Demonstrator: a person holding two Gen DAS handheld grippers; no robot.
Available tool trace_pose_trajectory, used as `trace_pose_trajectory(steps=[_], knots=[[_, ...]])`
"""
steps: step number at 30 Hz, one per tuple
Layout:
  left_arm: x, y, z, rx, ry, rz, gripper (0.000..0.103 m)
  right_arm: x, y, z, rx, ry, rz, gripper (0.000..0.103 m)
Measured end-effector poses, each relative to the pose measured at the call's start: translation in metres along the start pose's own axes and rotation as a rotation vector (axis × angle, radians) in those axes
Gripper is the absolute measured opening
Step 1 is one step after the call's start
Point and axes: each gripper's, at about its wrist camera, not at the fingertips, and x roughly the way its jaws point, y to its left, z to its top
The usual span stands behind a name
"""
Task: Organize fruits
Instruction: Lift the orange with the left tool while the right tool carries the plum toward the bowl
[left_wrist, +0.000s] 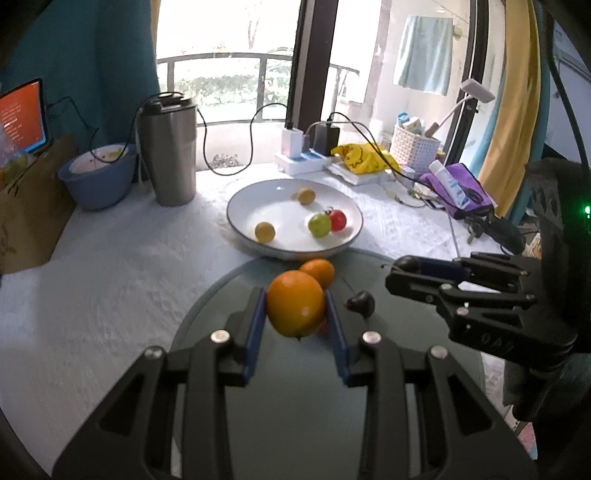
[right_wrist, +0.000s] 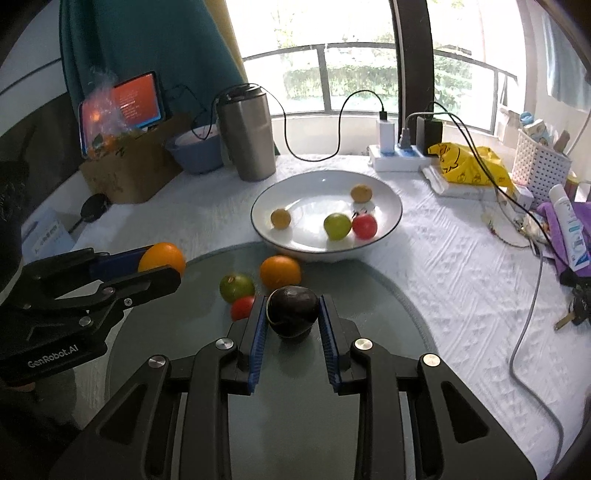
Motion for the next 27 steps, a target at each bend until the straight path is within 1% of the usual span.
trace_pose_trajectory(steps=[8,13,27], knots=[[0.016,0.002,0.018,0.009,-0.001,-0.005,0.034,0.005,-0.013,0.019,-0.004,-0.015,-0.004,0.029],[0.030,0.008,0.027,0.007,0.002,-0.004,0.034,0.015,-0.020,0.030,0.000,-0.017,-0.002,0.029],[0.078,0.025,0.053,0.003,0.022,0.009,0.034,0.054,-0.035,0.052,0.008,0.008,0.014,0.029]])
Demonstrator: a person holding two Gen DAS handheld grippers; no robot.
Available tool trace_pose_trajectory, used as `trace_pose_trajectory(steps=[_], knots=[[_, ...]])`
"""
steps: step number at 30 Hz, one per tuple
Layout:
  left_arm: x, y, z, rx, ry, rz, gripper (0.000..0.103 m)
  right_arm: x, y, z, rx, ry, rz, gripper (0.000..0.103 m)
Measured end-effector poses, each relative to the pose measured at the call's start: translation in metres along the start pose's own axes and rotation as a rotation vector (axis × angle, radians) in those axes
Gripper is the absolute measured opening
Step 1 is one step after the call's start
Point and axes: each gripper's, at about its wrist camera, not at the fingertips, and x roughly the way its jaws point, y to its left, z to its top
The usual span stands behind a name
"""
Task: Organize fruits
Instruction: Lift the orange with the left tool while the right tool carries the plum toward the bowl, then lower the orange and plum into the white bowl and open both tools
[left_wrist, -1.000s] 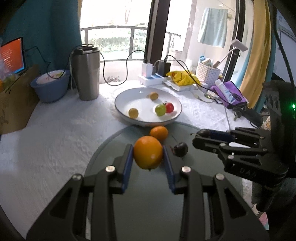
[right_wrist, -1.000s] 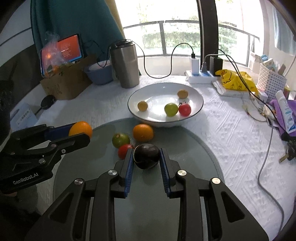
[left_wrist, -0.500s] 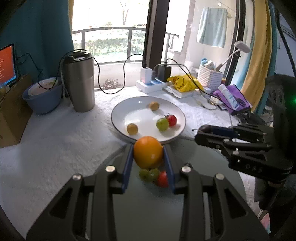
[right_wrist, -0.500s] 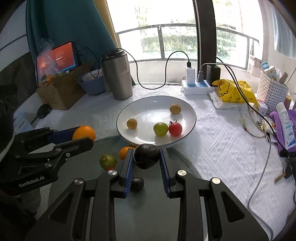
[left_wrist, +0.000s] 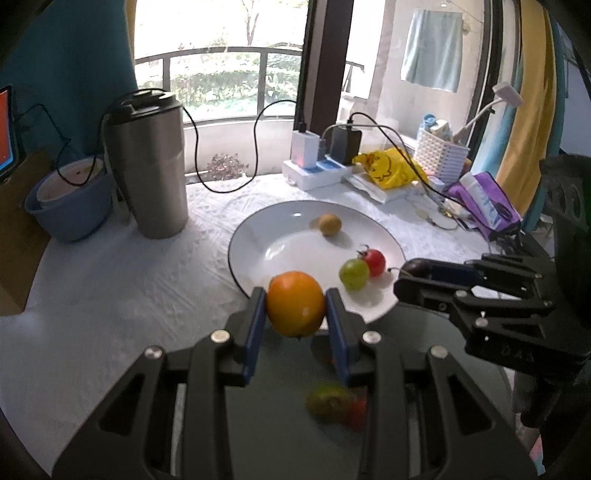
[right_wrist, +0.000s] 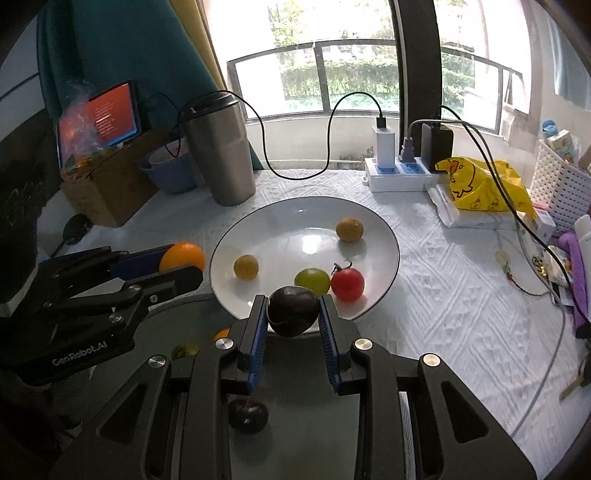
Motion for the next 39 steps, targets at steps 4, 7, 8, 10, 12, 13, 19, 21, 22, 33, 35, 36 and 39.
trace_pose_trajectory(steps=[4,7,8,10,12,13,19,21,22,33,35,36,39], knots=[[0.014,0.006,0.008,-0.019,0.006,0.005,0.034,0.009,-0.008,0.010,-0.001,-0.003,-0.009,0.029],[0.027,0.011,0.015,-0.045,0.004,0.002,0.034,0.018,-0.018,0.018,0.003,-0.005,-0.023,0.029],[0.030,0.012,0.017,-0.049,0.005,0.001,0.034,0.020,-0.020,0.020,0.005,-0.007,-0.027,0.029],[0.041,0.017,0.020,-0.066,0.022,-0.003,0.034,0.025,-0.028,0.026,0.009,-0.010,-0.037,0.029],[0.049,0.018,0.022,-0.072,0.034,-0.005,0.034,0.030,-0.033,0.030,0.012,-0.011,-0.047,0.029],[0.053,0.019,0.023,-0.075,0.039,-0.004,0.034,0.033,-0.036,0.032,0.015,-0.009,-0.052,0.029],[0.069,0.023,0.025,-0.098,0.068,0.005,0.034,0.054,-0.046,0.040,0.036,-0.001,-0.058,0.029],[0.073,0.025,0.025,-0.105,0.077,0.004,0.034,0.060,-0.047,0.041,0.039,0.003,-0.056,0.029],[0.074,0.026,0.025,-0.110,0.082,0.003,0.034,0.062,-0.048,0.041,0.041,0.006,-0.056,0.029],[0.066,0.030,0.027,-0.143,0.074,-0.016,0.040,0.055,-0.050,0.042,0.055,-0.005,-0.078,0.039],[0.057,0.030,0.028,-0.142,0.059,-0.016,0.040,0.050,-0.048,0.042,0.053,-0.012,-0.080,0.039],[0.053,0.029,0.028,-0.140,0.051,-0.016,0.040,0.047,-0.046,0.041,0.052,-0.015,-0.080,0.039],[0.041,0.026,0.029,-0.130,0.029,-0.014,0.041,0.039,-0.042,0.041,0.047,-0.023,-0.080,0.039]])
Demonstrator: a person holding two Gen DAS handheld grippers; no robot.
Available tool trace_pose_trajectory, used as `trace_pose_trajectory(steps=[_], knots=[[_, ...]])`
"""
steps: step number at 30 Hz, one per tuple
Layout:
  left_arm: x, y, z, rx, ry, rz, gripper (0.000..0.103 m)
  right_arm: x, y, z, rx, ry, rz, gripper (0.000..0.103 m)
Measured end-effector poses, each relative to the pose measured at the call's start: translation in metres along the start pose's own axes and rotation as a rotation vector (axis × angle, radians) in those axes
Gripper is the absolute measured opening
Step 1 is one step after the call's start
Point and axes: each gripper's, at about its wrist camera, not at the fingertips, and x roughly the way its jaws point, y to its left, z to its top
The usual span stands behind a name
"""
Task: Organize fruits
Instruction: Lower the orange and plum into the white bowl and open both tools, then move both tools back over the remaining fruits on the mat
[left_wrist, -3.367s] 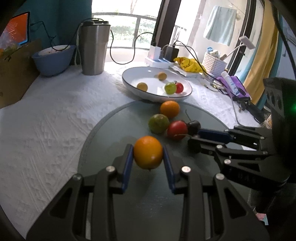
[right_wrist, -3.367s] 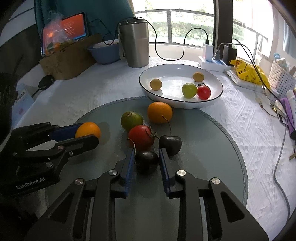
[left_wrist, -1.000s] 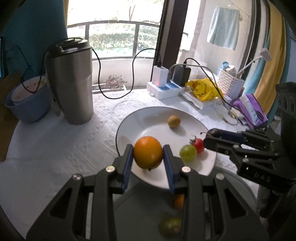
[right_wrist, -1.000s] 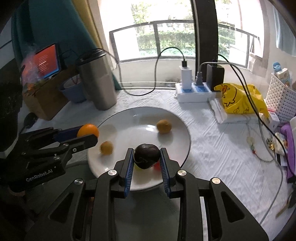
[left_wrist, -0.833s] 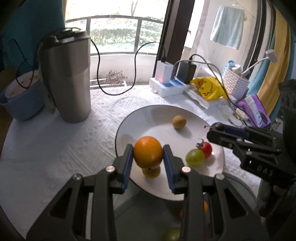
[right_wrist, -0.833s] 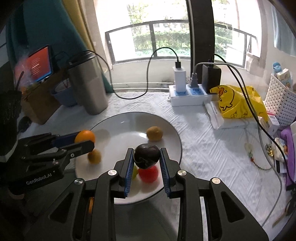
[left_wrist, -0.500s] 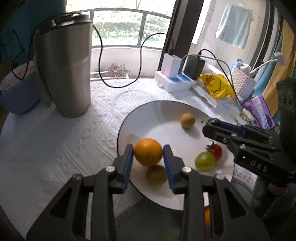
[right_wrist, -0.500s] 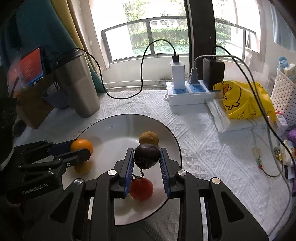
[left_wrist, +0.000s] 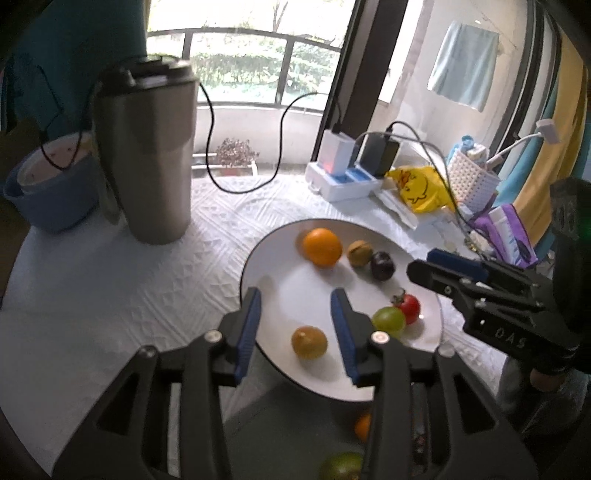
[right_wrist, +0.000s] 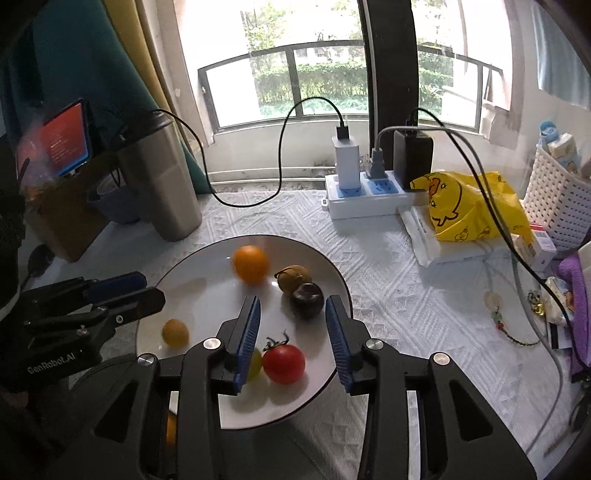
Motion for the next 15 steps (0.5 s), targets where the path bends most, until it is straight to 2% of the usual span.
trace_pose_trajectory(steps=[15], knots=[[-0.045,-0.009,-0.025,0.019,-0.025,0.011,0.041,-0.048,0.014,-0.022,-0.006,-0.028,-0.007,0.039]])
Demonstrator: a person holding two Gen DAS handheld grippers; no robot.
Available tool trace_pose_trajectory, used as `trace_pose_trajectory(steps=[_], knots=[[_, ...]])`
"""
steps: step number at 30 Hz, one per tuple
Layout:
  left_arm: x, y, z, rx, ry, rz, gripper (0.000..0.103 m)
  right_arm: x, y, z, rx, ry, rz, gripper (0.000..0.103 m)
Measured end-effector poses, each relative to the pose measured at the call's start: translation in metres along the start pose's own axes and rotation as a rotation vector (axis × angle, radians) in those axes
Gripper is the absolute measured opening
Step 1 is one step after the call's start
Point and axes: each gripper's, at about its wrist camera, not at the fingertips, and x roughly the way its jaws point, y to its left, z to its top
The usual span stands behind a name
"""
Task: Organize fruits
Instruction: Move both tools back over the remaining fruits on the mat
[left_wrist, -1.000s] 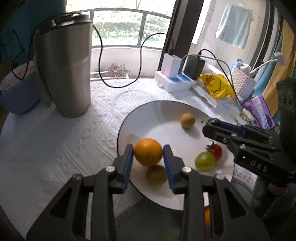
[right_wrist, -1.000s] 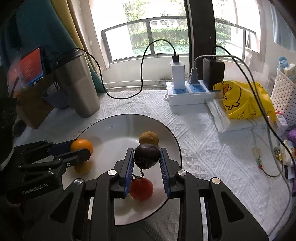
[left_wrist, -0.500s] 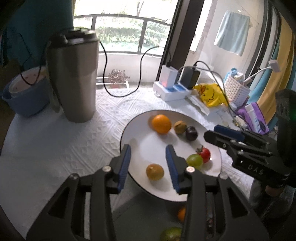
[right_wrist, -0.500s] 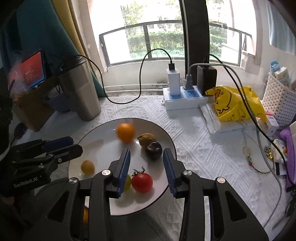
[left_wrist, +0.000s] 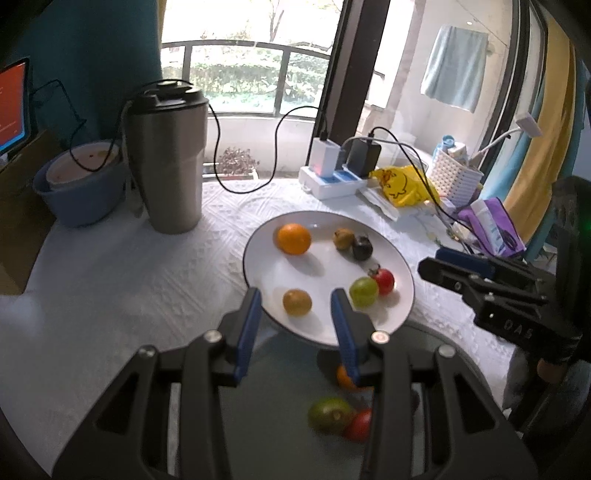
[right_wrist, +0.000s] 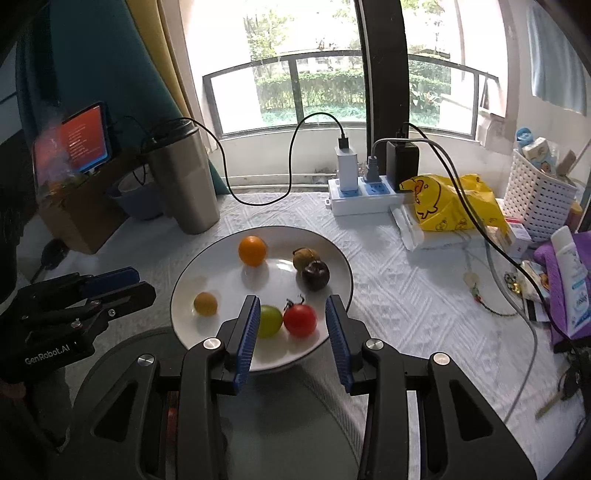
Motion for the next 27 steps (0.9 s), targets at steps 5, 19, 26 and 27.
trace_pose_trajectory(steps=[5,19,26,27], knots=[[-0.009,-0.003,-0.012,-0.001,0.006,0.000,0.041,-0.012,0.004,-0.009,-0.003,-0.001,0.000,0.039],[-0.023,-0.015,-0.042,0.001,0.032,-0.008,0.041,-0.029,0.014,-0.039,-0.006,0.020,0.013,0.039],[-0.023,-0.017,-0.058,-0.004,0.058,-0.004,0.041,-0.030,0.022,-0.054,-0.008,0.049,0.039,0.039],[-0.023,-0.018,-0.060,-0.006,0.059,-0.004,0.041,-0.030,0.024,-0.056,-0.009,0.054,0.044,0.039]])
